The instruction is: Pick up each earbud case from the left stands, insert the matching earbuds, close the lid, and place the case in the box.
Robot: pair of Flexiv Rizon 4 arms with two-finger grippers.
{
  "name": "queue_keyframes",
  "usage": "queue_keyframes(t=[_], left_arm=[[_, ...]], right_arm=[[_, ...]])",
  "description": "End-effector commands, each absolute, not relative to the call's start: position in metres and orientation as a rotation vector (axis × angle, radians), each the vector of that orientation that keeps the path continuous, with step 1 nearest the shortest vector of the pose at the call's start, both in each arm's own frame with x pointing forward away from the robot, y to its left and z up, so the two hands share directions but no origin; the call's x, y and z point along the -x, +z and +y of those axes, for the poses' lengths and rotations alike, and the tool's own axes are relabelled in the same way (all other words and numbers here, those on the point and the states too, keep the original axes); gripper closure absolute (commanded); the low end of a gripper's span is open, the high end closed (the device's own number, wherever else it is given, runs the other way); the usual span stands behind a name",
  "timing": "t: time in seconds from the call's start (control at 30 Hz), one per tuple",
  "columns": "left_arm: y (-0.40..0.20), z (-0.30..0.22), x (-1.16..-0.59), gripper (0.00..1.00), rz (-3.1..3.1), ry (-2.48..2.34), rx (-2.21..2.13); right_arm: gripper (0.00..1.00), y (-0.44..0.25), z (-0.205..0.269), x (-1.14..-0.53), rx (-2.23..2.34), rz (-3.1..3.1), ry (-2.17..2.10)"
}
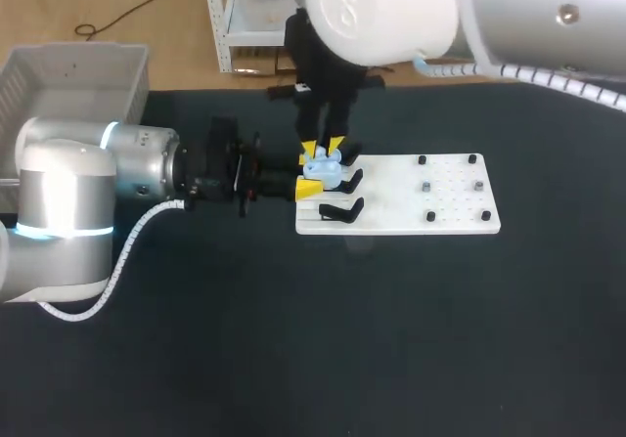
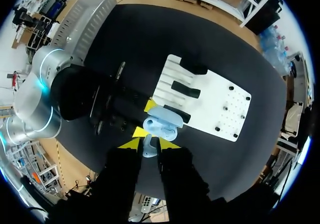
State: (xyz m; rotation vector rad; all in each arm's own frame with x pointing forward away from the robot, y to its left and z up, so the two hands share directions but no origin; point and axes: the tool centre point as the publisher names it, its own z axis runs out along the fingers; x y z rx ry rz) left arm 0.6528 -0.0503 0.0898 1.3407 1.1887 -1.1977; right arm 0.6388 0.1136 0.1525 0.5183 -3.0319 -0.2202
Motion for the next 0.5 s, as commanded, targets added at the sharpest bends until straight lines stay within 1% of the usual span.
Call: queue_keyframes(t=[0.03,0.5], left_arm=[[0.0898,-0.0498,-0.6512,1.0,1.189,-1.193,-1.338],[0.0898,-0.0498,-0.6512,1.0,1.189,-1.193,-1.338]], right_arm=[[1.0,0.1474,0.1153,-0.641,-0.517,-3.034,-0.206],[1.0,0.1415,0.1155,-0.6388,-0.508,-3.046,-0.201]])
